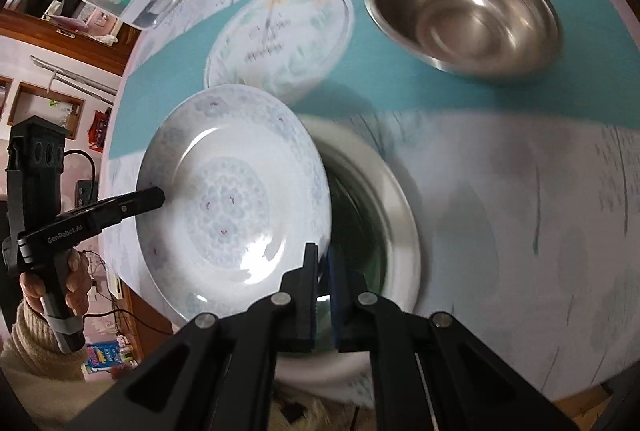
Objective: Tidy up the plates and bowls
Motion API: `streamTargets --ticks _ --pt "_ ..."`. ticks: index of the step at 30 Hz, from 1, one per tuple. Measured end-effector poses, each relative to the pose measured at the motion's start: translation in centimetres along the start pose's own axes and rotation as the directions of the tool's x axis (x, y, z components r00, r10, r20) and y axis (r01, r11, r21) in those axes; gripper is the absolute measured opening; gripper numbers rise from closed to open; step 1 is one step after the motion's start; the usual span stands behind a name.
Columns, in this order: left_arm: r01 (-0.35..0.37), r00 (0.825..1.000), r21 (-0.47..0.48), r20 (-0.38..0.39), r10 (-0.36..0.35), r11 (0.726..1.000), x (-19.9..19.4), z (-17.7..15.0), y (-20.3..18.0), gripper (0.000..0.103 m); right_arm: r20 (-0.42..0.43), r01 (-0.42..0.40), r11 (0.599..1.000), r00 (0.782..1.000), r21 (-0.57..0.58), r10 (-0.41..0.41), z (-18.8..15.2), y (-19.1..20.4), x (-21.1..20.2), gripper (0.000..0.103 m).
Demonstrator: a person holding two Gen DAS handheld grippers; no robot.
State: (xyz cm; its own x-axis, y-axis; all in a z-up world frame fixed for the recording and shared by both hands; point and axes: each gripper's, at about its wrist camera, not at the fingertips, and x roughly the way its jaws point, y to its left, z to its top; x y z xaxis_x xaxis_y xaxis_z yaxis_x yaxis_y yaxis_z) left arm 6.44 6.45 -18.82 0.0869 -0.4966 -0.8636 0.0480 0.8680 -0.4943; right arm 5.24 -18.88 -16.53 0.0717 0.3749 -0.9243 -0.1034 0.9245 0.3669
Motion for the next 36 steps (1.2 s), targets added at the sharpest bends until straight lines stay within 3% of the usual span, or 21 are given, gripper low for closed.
streamTargets --ticks 5,15,21,24,26,28,36 --pt "-0.012 1.000 -0.022 -0.020 0.012 1.000 2.1 -1.7 -0.6 0.005 0.000 0.020 0.999 1.000 0.031 -0.020 -1.6 -1.4 0.5 0.005" --pt "-0.077 0.997 -0.031 0.000 0.077 0.997 3.2 -2.4 -0.6 0.006 0.042 0.069 0.998 0.997 -0.008 -0.069 -1.6 -1.0 0.6 0.005" --pt "-0.096 0.995 -0.055 0.026 0.098 0.994 3.2 -3.3 -1.7 0.030 0.086 0.105 0.994 0.991 -0.033 -0.102 -1.9 -0.7 0.0 0.014" --pt "-0.115 0.992 -0.049 0.050 0.118 0.992 2.6 -4.0 -2.8 0.046 0.109 0.118 0.992 0.988 -0.052 -0.111 -2.4 -0.5 -0.5 0.022" --pt "-0.152 0.983 -0.035 0.100 0.155 0.988 1.5 -4.6 -3.7 0.067 0.115 0.109 0.993 0.988 -0.052 -0.102 -2.8 -0.5 -0.8 0.022" --pt "-0.175 0.973 -0.022 0.152 0.177 0.984 0.1 -5.0 -4.5 0.075 0.123 0.108 0.993 0.987 -0.042 -0.102 -3.2 -0.5 -1.1 0.022" --pt "-0.183 0.957 0.035 0.234 0.170 0.982 -4.5 -4.9 -6.2 0.077 0.170 0.110 0.994 0.979 0.019 -0.111 -4.8 0.3 -3.0 0.022"
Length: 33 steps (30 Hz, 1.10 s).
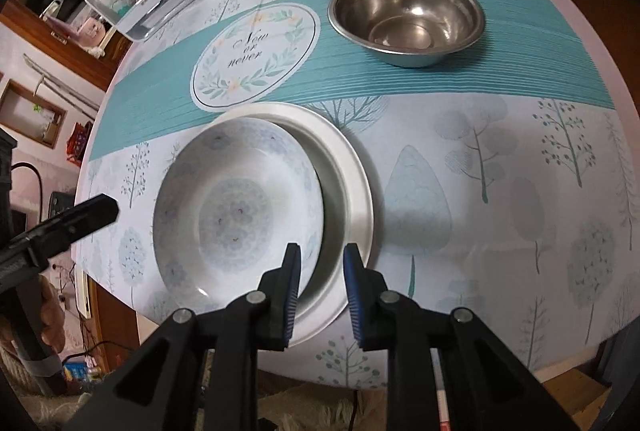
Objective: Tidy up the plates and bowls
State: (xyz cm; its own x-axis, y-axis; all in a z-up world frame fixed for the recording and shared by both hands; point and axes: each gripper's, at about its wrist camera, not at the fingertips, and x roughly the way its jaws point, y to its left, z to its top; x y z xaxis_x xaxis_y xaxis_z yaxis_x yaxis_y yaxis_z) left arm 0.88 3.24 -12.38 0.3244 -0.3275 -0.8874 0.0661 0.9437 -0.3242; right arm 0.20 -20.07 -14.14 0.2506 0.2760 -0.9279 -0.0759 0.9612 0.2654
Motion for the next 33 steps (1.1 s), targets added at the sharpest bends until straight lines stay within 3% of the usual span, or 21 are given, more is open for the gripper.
streamTargets --ticks 6,12,17,21,24,27,33 --pt "0.009 0.999 0.060 0.047 -0.012 0.998 -2.8 0.7 -0.4 0.077 0.030 0.026 0.998 0.999 0.060 -0.028 -1.2 1.0 -1.9 0.022" --pt "-0.040 0.989 0.170 0.145 0.016 0.985 -5.8 1.6 -1.2 0.078 0.071 0.064 0.989 0.995 0.134 -0.074 -2.3 1.8 -3.2 0.022" --pt "-0.011 0.981 0.215 0.189 -0.031 0.977 -7.3 2.4 -2.0 0.086 0.102 0.101 0.979 0.988 0.175 -0.120 -3.2 1.9 -4.5 0.022" --pt "-0.027 0.981 0.226 0.192 -0.018 0.974 -7.7 2.9 -3.5 0.094 0.133 0.119 0.976 0.981 0.183 -0.144 -3.2 1.2 -6.0 0.022" --pt "-0.042 0.987 0.222 0.162 0.005 0.974 -7.5 3.3 -4.8 0.095 0.164 0.122 0.975 0.975 0.188 -0.153 -2.5 0.2 -7.1 0.022" --pt "-0.012 0.992 0.220 0.127 -0.017 0.975 -6.9 3.7 -6.0 0.095 0.186 0.113 0.977 0.971 0.183 -0.148 -1.2 -1.5 -8.0 0.022" --pt "-0.076 0.975 0.148 0.217 0.043 0.986 -5.5 5.3 -9.0 0.094 0.200 0.098 0.988 0.972 0.119 -0.121 3.4 -5.8 -8.7 0.022"
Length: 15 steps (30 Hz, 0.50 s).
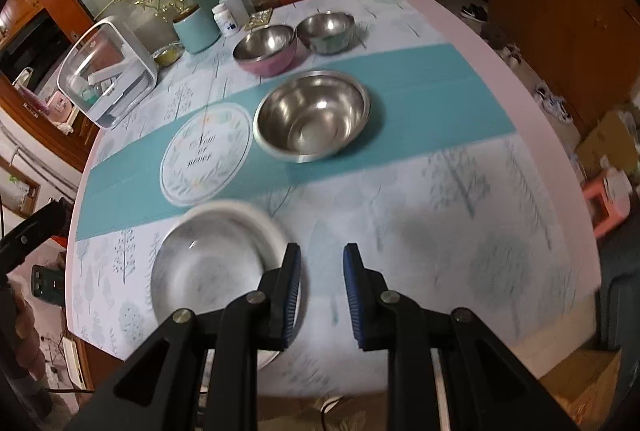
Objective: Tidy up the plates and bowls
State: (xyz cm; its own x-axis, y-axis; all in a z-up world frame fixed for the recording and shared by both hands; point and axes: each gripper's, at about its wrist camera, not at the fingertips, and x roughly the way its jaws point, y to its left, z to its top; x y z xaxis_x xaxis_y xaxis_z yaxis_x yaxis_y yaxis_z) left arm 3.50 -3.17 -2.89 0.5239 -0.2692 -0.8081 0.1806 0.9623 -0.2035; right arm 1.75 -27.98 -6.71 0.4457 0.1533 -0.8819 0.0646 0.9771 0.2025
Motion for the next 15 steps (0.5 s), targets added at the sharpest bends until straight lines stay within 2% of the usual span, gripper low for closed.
streamTargets --ticks 4,6,8,11,15 --pt "-0.039 0.998 -0.085 0.044 0.043 0.996 2.8 2.0 -2.1 0.094 -0.032 -0.039 0.997 0.999 -0.062 0.037 4.4 -2.6 1.6 0.022" --pt "-0.076 0.996 -0.098 0.038 0.080 0.992 5.3 3.2 -3.1 0.095 -0.048 -0.054 0.994 0.998 -0.093 0.049 6.6 -3.8 2.7 0.022" --pt "-0.109 0.994 -0.108 0.008 0.110 0.988 8.3 4.4 -3.9 0.094 -0.069 -0.073 0.990 0.996 -0.120 0.065 8.7 -4.7 4.2 0.022" --pt "-0.118 0.992 -0.129 -0.063 0.111 0.985 13.4 5.9 -4.5 0.094 -0.103 -0.100 0.983 0.991 -0.152 0.085 11.8 -5.8 7.3 0.022" --pt "-0.148 0.978 -0.137 -0.170 0.124 0.979 19.3 6.9 -4.5 0.094 -0.180 -0.167 0.977 0.973 -0.131 0.142 14.4 -6.7 11.7 0.022"
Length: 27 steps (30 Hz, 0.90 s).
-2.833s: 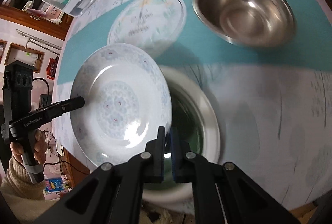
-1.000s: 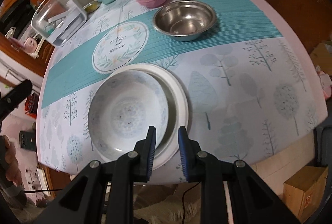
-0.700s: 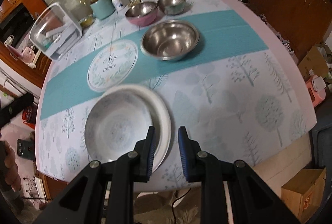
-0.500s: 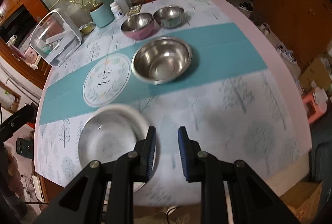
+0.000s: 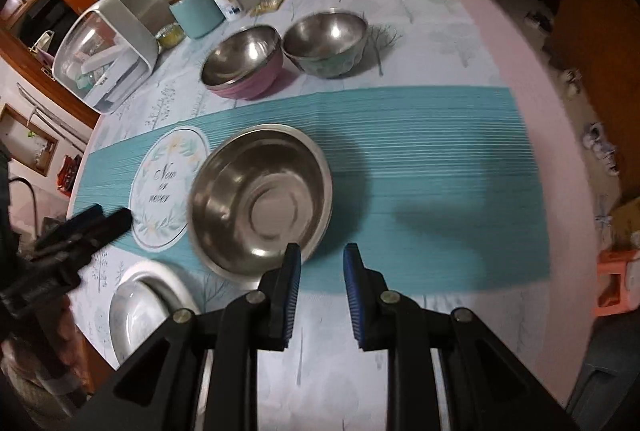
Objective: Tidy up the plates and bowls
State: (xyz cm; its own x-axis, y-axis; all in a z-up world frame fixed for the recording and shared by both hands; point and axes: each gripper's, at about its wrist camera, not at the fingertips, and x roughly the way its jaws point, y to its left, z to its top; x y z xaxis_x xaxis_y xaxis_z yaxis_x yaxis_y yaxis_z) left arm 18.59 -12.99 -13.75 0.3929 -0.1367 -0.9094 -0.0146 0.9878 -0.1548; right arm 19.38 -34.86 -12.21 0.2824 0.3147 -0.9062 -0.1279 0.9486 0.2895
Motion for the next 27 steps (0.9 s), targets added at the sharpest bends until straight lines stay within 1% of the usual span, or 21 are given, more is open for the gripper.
streamTargets --ticks 3,6,7,8,9,10,11,12,13,14,17,19,23,27 --pt "-0.021 0.996 -0.014 -0.082 0.019 1.000 3.3 0.6 -0.2 0.094 -0.033 -0.017 1.000 0.999 0.004 0.017 1.5 -0.8 2.3 0.022" --pt "-0.032 0.992 -0.016 -0.119 0.029 0.999 5.4 0.9 -0.4 0.090 -0.064 -0.018 1.000 0.998 0.010 0.019 2.6 -1.2 4.3 0.022" --pt "-0.035 0.991 -0.010 -0.126 0.033 0.999 5.8 1.1 -0.4 0.087 -0.073 -0.020 1.000 0.997 0.009 0.021 2.8 -1.3 4.8 0.022" --pt "-0.034 0.991 -0.004 -0.133 0.033 0.999 6.2 1.1 -0.5 0.080 -0.086 -0.024 1.000 0.996 0.007 0.025 3.0 -1.3 5.4 0.022" --pt "-0.026 0.989 0.001 -0.143 0.026 1.000 6.6 1.2 -0.5 0.075 -0.100 -0.029 1.000 0.994 0.006 0.030 3.1 -1.3 5.8 0.022" --pt "-0.013 0.987 0.004 -0.161 0.013 1.000 7.0 1.3 -0.5 0.062 -0.109 -0.039 0.999 0.993 0.008 0.040 3.1 -1.3 6.2 0.020" --pt "-0.002 0.984 0.006 -0.179 0.003 1.000 7.4 1.4 -0.6 0.042 -0.112 -0.064 0.998 0.992 0.004 0.064 3.0 -1.2 6.4 0.016" --pt "0.007 0.978 0.005 -0.207 -0.006 1.000 8.0 1.3 -0.7 0.030 -0.114 -0.076 0.997 0.991 0.002 0.076 3.1 -1.2 6.5 0.010" --pt "0.035 0.973 -0.004 -0.228 -0.035 0.999 8.4 1.2 -0.8 0.015 -0.111 -0.078 0.997 0.991 0.001 0.078 3.0 -1.1 6.4 0.010" --pt "0.055 0.970 -0.014 -0.236 -0.056 0.998 8.5 1.1 -0.8 0.011 -0.112 -0.070 0.998 0.991 -0.004 0.069 2.9 -0.9 6.3 0.010" --pt "0.034 0.972 0.003 -0.231 -0.033 0.999 8.2 0.8 -1.5 0.011 -0.128 -0.048 0.999 0.991 -0.001 0.047 2.5 -0.8 6.1 0.009" --pt "0.039 0.974 0.018 -0.225 -0.034 0.999 7.4 0.4 -2.0 0.011 -0.122 -0.046 0.999 0.991 0.002 0.045 2.1 -1.0 5.5 0.009" --pt "0.078 0.975 0.047 -0.214 -0.066 0.996 5.1 -0.7 -3.3 0.010 -0.100 -0.060 0.998 0.993 0.013 0.061 0.7 -1.6 3.1 0.009" --pt "0.112 0.978 0.088 -0.188 -0.094 0.990 2.1 -3.2 -4.8 0.010 -0.075 -0.055 0.998 0.996 -0.002 0.055 -1.6 -2.0 0.4 0.009"
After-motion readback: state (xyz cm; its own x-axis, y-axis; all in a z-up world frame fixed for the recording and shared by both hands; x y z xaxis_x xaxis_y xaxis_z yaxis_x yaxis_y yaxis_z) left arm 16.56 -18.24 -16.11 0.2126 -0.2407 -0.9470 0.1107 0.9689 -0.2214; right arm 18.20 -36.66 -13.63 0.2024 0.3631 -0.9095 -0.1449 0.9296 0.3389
